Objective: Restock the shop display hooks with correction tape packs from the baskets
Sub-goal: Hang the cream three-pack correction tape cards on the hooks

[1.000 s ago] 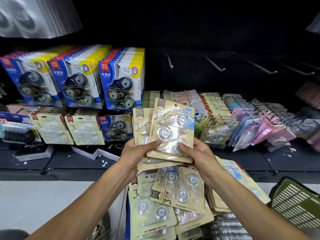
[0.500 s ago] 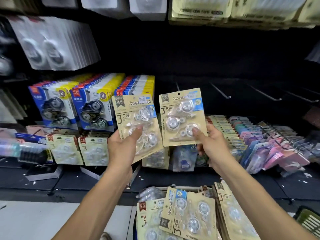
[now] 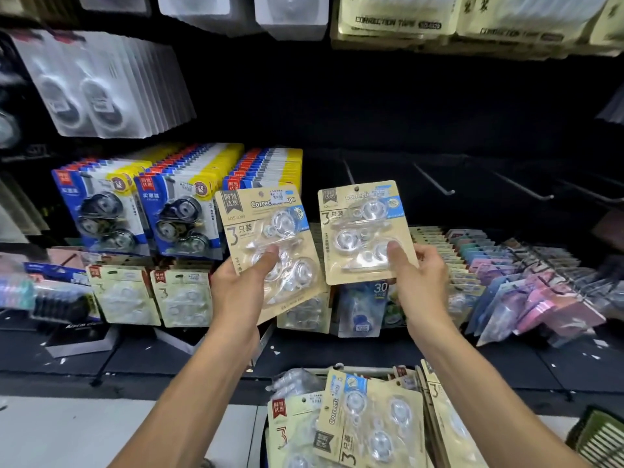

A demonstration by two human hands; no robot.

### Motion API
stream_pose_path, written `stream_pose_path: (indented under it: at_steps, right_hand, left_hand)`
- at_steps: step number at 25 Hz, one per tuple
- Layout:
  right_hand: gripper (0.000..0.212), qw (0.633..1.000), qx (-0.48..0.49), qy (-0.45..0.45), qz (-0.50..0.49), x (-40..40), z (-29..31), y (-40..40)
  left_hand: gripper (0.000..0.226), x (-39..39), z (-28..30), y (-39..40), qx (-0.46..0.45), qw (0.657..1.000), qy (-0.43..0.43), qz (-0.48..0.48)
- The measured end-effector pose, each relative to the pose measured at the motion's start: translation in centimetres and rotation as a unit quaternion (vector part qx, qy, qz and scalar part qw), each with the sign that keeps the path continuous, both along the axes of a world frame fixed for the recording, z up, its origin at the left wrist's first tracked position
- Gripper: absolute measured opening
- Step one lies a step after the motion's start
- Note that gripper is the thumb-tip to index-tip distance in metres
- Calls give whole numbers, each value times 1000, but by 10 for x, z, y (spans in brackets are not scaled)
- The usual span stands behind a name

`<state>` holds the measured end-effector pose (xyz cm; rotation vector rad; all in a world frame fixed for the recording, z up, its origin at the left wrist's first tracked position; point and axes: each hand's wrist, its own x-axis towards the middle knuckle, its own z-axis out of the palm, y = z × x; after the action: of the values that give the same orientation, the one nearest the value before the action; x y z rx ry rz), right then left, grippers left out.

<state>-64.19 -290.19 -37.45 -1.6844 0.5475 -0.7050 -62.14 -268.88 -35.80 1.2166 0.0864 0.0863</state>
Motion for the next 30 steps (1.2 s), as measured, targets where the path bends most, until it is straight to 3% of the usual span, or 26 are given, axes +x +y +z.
stream_pose_path:
  at_steps: [3,6,12,14,17,19,21,23,26,30]
  right_hand:
    - [37,999,-17,-24,-19,6,2,3]
    - [24,998,23,-46,31,21,-4,3]
    - [56,956,257,29,141,49,-24,-14]
    - [64,943,286,62,158,50,-26,-19]
    - [72,939,195,138,249,33,-14,-12]
    - [57,899,115,177,383,17,-2,-2]
    - [42,877,95,159,444,5,3,6]
    - [31,894,94,114,422,-2,3,5]
    - [24,922,108,64,367,-7,-2,-1]
    - [17,956,146,47,250,-13,-7,-13]
  left_hand:
    - [13,1,0,0,-5,1000,7,2]
    - [13,2,0,-1,-4,1000,12,-5]
    - [15,6,-4,-6,-2,1000,25,-15]
    - [16,8,-4,-7,-3,999,29,-21]
    - [20,12,-3,-11,-6,999,33,-29]
    - [24,15,-2,-16,-23,998,37,-43]
    - [30,18,-2,-20,-32,997,40,-55]
    - [30,19,-3,-24,-25,997,38,-69]
    - [29,14,-6,-28,87,993,8,-84]
    - [68,12,-13,-22,219,970,-29,-105]
